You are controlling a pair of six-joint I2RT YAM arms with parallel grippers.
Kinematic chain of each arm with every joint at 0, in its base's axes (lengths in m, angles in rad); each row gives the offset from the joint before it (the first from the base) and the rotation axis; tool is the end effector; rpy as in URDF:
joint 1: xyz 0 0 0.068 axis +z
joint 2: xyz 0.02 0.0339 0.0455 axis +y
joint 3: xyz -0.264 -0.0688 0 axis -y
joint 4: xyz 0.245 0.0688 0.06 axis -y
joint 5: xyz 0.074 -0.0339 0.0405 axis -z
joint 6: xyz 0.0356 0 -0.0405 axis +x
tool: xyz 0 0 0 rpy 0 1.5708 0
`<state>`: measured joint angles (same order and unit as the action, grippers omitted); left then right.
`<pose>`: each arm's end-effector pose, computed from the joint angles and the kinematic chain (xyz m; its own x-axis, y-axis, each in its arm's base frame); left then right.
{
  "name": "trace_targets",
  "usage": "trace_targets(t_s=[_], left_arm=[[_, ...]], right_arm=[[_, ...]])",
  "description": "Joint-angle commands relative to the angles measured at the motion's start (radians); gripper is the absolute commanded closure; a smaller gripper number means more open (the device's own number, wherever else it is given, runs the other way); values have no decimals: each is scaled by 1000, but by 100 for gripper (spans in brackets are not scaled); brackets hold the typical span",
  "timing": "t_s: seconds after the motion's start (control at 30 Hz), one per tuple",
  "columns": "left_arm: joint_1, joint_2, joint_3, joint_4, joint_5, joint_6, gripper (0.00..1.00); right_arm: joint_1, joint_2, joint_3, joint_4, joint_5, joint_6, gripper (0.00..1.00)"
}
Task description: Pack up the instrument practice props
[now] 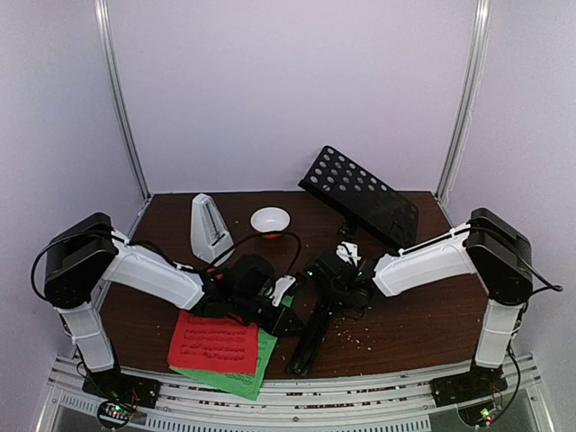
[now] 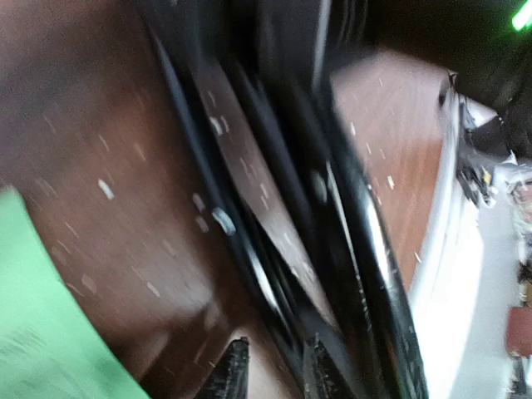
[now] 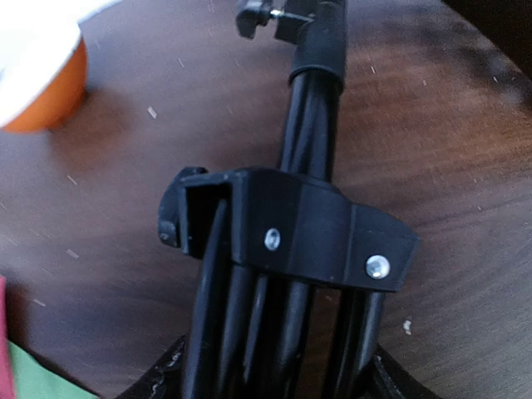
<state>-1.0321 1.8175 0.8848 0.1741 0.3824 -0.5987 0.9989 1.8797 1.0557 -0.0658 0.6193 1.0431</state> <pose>0.1714 -0.3126 0.1348 -0.8186 0.3506 -0.4549 0.5738 0.5339 -0.6211 0.2206 0.3046 0.1459 -0.6324 0.3173 -0.7067 0.1181 0.9411 0.3168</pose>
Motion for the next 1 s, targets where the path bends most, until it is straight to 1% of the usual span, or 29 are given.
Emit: trace_targets(t_s=[0.0, 0.07, 0.27, 0.37, 0.5, 0.53, 0.63, 0.67, 0.73, 0.8, 0.87, 0.97], left_arm=[[15, -48, 52, 66, -100, 126, 70], [14, -63, 44, 64, -116, 133, 67], [15, -113, 37, 43, -163, 172, 63], [15, -157, 22, 48, -191, 196, 59], [15, -220, 1, 49, -246, 216, 50], [15, -236, -3, 49, -262, 221, 48], [16, -285, -12, 37, -317, 241, 41], [17, -306, -12, 31, -334, 249, 38], [18, -336, -13, 20, -367, 266, 34], [21, -361, -11, 6, -391, 283, 30], [26, -382, -8, -8, -421, 298, 26], [37, -407, -6, -23, -439, 307, 23]], right_arm=[[-5, 6, -12, -53, 75, -128, 100], [-6, 3, -20, -47, 73, -127, 100], [-9, -1, -23, -38, 62, -124, 100], [-9, -2, -22, -32, 58, -127, 100], [-11, -3, -17, -20, 42, -143, 100], [-11, -4, -14, -19, 37, -147, 97], [-10, -14, -11, -9, 27, -162, 82], [-10, -20, -12, -5, 26, -168, 73], [-11, -39, -23, 10, 23, -180, 61], [-10, -62, -38, 34, 16, -200, 54], [-11, -87, -52, 63, 4, -228, 48], [-11, -117, -57, 76, -7, -258, 38]])
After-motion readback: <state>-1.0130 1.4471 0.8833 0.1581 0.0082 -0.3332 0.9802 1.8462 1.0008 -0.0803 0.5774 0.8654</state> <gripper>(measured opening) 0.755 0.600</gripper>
